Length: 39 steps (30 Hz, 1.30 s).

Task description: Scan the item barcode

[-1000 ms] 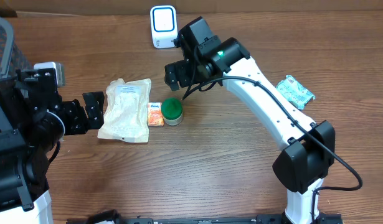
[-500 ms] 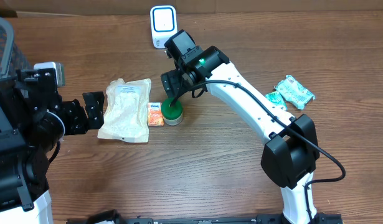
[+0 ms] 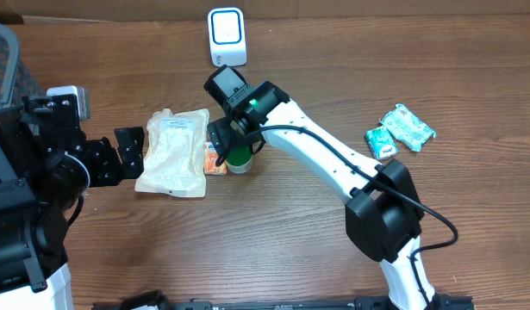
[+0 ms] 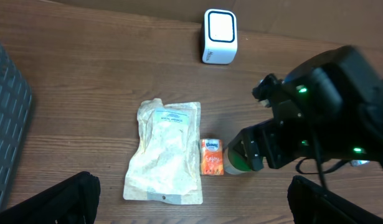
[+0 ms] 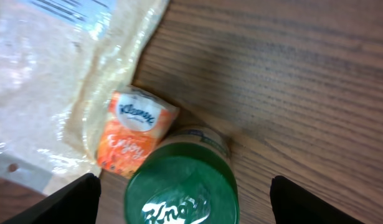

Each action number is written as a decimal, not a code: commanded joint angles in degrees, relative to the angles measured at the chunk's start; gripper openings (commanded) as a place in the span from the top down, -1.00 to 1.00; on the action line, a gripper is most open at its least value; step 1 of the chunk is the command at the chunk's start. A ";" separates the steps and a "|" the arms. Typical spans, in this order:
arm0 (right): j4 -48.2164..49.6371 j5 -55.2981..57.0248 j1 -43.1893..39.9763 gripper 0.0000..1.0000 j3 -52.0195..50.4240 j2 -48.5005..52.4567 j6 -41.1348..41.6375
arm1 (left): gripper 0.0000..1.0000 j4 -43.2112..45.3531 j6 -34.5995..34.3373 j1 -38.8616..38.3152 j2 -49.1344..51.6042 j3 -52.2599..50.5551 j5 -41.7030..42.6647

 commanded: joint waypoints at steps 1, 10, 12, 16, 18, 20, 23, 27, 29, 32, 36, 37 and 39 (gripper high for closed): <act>-0.55 0.17 -0.39 -0.68 -0.35 2.56 4.74 | -0.99 0.02 1.14 0.26 -0.04 1.09 -0.13; -1.77 -0.52 0.44 -0.52 -0.35 2.62 10.25 | -0.99 0.02 1.14 0.26 -0.04 1.09 -0.13; -1.95 -0.50 0.46 -0.47 -0.35 2.62 10.67 | -0.99 0.02 1.14 0.26 -0.04 1.09 -0.13; -3.45 -0.52 0.46 -0.33 -0.35 2.62 11.10 | -0.99 0.02 1.14 0.26 -0.04 1.09 -0.15; -4.39 -0.50 0.46 -0.29 -0.35 2.62 11.04 | -0.99 0.02 1.14 0.26 -0.04 1.09 -0.13; -5.14 -0.50 0.46 -0.25 -0.35 2.62 10.56 | -0.99 0.02 1.14 0.26 -0.04 1.09 -0.15; -5.62 -0.46 0.00 -0.23 0.31 2.16 4.35 | -0.99 0.02 1.14 0.26 -0.04 1.09 -0.15; -5.81 -0.52 -1.33 -0.33 2.25 0.66 -10.16 | -0.99 0.02 1.14 0.26 -0.04 1.09 -0.13; -6.38 -0.52 -1.79 -0.36 2.69 -0.35 -21.81 | -0.99 0.02 1.14 0.26 -0.04 1.09 -0.13; -8.68 -0.50 -2.08 -0.36 2.69 -0.92 -38.49 | -1.00 0.02 1.14 0.26 -0.04 1.09 -0.13; -11.50 -0.50 -3.30 -0.42 2.67 -0.92 -54.80 | -0.99 0.02 1.14 0.26 -0.04 1.09 -0.15; -11.32 -0.52 -3.58 -0.47 2.67 -0.92 -56.33 | -0.99 0.02 1.14 0.26 -0.04 1.09 -0.13; -11.13 -0.52 -4.20 -0.54 2.67 -0.92 -58.80 | -0.99 0.02 1.14 0.26 -0.04 1.09 -0.13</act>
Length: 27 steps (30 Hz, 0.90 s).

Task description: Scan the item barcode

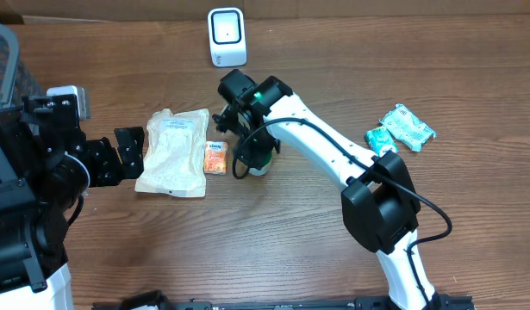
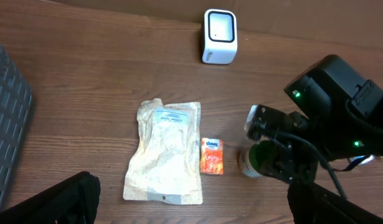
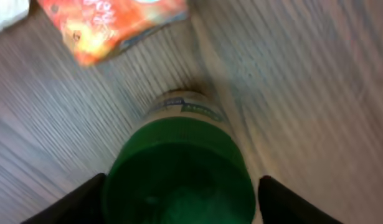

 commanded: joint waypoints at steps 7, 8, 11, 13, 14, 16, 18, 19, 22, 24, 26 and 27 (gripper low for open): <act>0.72 1.44 -2.01 -0.77 4.15 -3.04 -1.60 | -0.99 0.02 1.14 0.26 -0.04 1.09 -0.13; 0.33 2.05 -2.05 -0.92 6.16 -3.04 6.93 | -0.99 0.02 1.14 0.26 -0.04 1.09 -0.13; -1.49 0.63 -2.03 -1.00 10.03 -3.04 19.91 | -0.99 0.02 1.14 0.26 -0.04 1.09 -0.13; -2.49 -0.09 -2.03 -1.00 11.28 -3.04 27.78 | -0.99 0.02 1.14 0.26 -0.04 1.09 -0.13; -2.86 -0.11 -2.05 -1.00 11.26 -3.04 33.20 | -0.99 0.02 1.14 0.26 -0.04 1.09 -0.13; -4.24 -0.09 -2.45 -1.00 10.82 -2.95 44.81 | -0.99 0.02 1.14 0.26 -0.04 1.09 -0.13; -4.98 -0.13 -2.80 -1.00 9.25 -2.89 54.25 | -0.99 0.02 1.14 0.26 -0.04 1.09 -0.15; -4.98 -0.11 -2.89 -1.00 8.13 -2.89 57.29 | -0.99 0.02 1.14 0.26 -0.04 1.09 -0.13; -3.32 -0.09 -2.91 -1.00 4.33 -2.89 58.88 | -0.99 0.02 1.14 0.26 -0.04 1.09 -0.13; -1.11 -0.09 -2.82 -1.00 1.27 -2.89 59.32 | -0.99 0.02 1.14 0.26 -0.04 1.09 -0.15; 0.90 -0.09 -2.80 -1.00 -1.44 -2.89 60.41 | -0.99 0.02 1.14 0.26 -0.04 1.09 -0.13; 1.75 -0.07 -2.80 -1.00 -2.62 -2.89 61.09 | -0.99 0.02 1.14 0.26 -0.04 1.09 -0.13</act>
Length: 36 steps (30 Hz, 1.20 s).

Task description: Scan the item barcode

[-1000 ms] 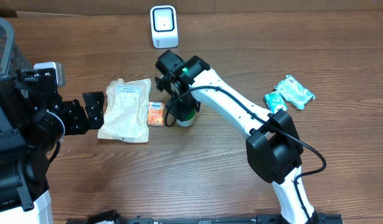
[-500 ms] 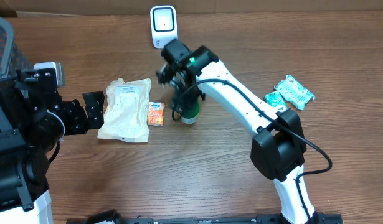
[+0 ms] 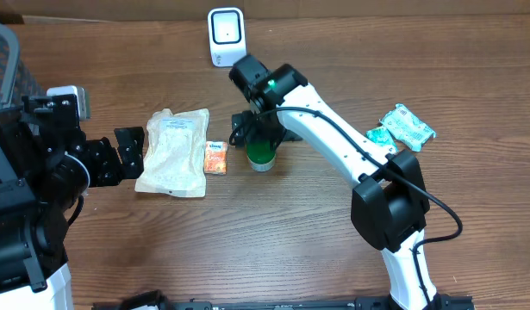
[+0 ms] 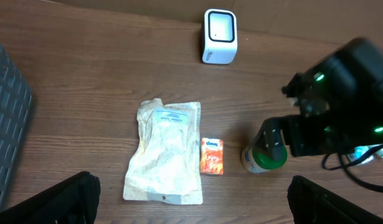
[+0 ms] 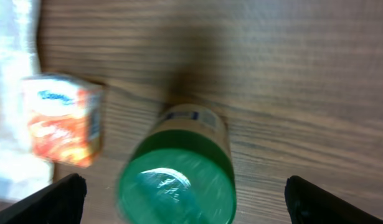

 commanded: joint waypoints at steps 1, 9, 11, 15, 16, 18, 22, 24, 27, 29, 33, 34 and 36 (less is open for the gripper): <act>2.03 -0.31 -0.15 -0.99 -3.63 -1.51 6.36 | -0.99 0.02 1.16 0.26 -0.04 1.09 -0.13; 2.14 -0.26 -0.31 -0.47 -4.15 -1.53 5.16 | -0.99 0.02 1.16 0.26 -0.04 1.09 -0.13; 2.12 -0.28 -0.31 -0.34 -3.69 -1.53 2.51 | -0.99 0.02 1.16 0.26 -0.04 1.09 -0.15; 0.92 -0.28 -0.31 -0.25 -1.14 -1.55 -6.21 | -0.99 0.02 1.16 0.26 -0.04 1.09 -0.13; 0.48 -0.28 -0.31 -0.25 -0.15 -1.55 -9.97 | -0.99 0.02 1.16 0.26 -0.04 1.09 -0.13; -0.31 -0.28 -0.31 -0.27 1.97 -1.55 -18.71 | -0.99 0.04 1.16 0.26 -0.04 1.09 -0.13; -3.02 -0.26 -0.28 -0.42 5.29 -1.55 -40.63 | -0.99 0.02 1.16 0.26 -0.04 1.09 -0.13; -4.68 -0.28 -0.13 -0.42 5.68 -1.55 -58.90 | -0.99 0.02 1.16 0.26 -0.04 1.09 -0.13; -6.58 -0.28 -0.09 -0.54 5.57 -1.53 -76.61 | -0.99 0.02 1.16 0.26 -0.04 1.09 -0.15; -6.62 -0.26 -0.28 -0.58 5.57 -1.53 -83.34 | -0.99 0.02 1.16 0.26 -0.04 1.09 -0.15; -4.04 -0.66 -0.52 -0.59 5.57 -1.53 -83.69 | -0.99 0.02 1.16 0.26 -0.04 1.09 -0.13; -3.15 -1.31 -0.52 -0.59 5.60 -1.55 -81.02 | -0.99 0.02 1.16 0.26 -0.04 1.09 -0.13; -2.71 -2.67 -0.52 -0.61 6.12 -1.60 -75.19 | -0.99 0.02 1.16 0.26 -0.04 1.09 -0.13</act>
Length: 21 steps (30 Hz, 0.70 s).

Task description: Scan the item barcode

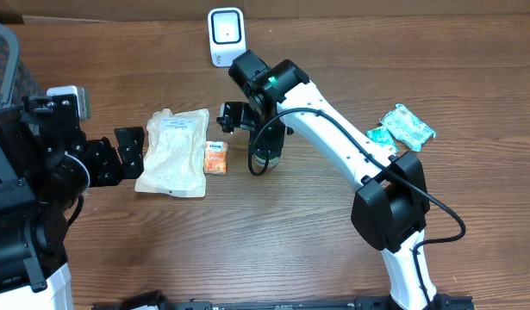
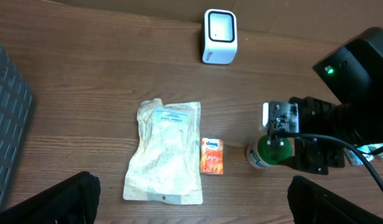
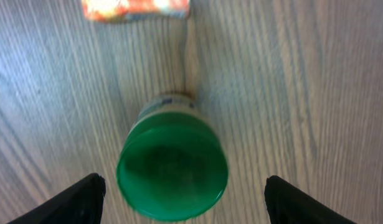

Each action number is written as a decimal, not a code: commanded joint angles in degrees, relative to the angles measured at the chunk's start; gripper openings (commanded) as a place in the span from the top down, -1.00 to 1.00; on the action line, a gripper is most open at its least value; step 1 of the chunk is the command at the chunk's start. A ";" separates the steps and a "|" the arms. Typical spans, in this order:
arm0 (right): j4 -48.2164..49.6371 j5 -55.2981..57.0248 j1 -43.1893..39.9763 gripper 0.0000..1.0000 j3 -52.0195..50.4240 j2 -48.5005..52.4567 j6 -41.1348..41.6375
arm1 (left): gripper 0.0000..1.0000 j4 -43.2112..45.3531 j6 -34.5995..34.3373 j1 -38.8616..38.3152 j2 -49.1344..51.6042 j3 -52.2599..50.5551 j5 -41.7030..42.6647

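A jar with a green lid (image 3: 172,165) stands upright on the wooden table, right of a small orange tissue pack (image 1: 215,158). My right gripper (image 3: 185,186) hangs open directly above the jar, one finger on each side of the lid and clear of it. In the overhead view the right gripper (image 1: 263,145) hides most of the jar. The left wrist view shows the jar (image 2: 264,154) under that gripper. The white barcode scanner (image 1: 226,36) stands at the table's far edge. My left gripper (image 1: 127,151) is open and empty at the left, beside a pale pouch (image 1: 172,152).
Two teal packets (image 1: 401,129) lie at the right. A dark mesh basket (image 1: 2,60) stands at the far left edge. The orange pack (image 3: 135,7) lies just beyond the jar in the right wrist view.
My right gripper stood behind the jar, leaving its lid in plain overhead view; now it is turned and sits over the jar, open. The jar, the pack and the left arm kept their places.
At first the jar touched the orange pack with my right gripper open over it. Then the jar stood a little to the right of the pack, the fingers close on both sides. Later the gripper was off behind the jar; now it is above it again.
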 commanded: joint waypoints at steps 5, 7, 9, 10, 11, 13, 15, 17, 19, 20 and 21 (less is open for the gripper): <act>1.18 -2.97 -1.22 -1.00 2.62 -1.55 30.18 | -0.99 0.02 1.16 0.26 -0.04 1.09 -0.15; 0.13 -2.93 -1.55 -0.99 2.58 -1.55 40.33 | -0.99 0.02 1.16 0.26 -0.04 1.09 -0.13; -1.36 -3.15 -1.90 -1.00 2.54 -1.55 47.21 | -0.99 0.02 1.16 0.26 -0.04 1.09 -0.13; -1.88 -3.56 -1.99 -1.00 2.54 -1.55 49.64 | -0.99 0.02 1.16 0.26 -0.04 1.09 -0.13; -2.14 -4.02 -2.12 -1.00 2.54 -1.55 51.60 | -0.99 0.02 1.16 0.26 -0.04 1.09 -0.13; -2.64 -5.09 -2.40 -1.00 2.54 -1.55 55.17 | -0.99 0.02 1.16 0.26 -0.04 1.09 -0.13; -2.69 -5.27 -2.75 -1.00 2.54 -1.55 58.49 | -0.99 0.02 1.16 0.26 -0.04 1.09 -0.13; -2.67 -5.27 -3.28 -1.00 2.56 -1.60 60.63 | -0.99 0.02 1.16 0.26 -0.04 1.09 -0.15; -2.71 -5.27 -3.96 -1.00 2.60 -1.66 63.58 | -0.99 0.02 1.16 0.26 -0.04 1.09 -0.13; -2.75 -5.27 -4.28 -1.00 2.60 -1.73 65.18 | -0.99 0.02 1.16 0.26 -0.04 1.09 -0.13; -2.75 -5.33 -4.66 -1.00 2.60 -1.86 67.25 | -0.99 0.04 1.16 0.26 -0.04 1.09 -0.13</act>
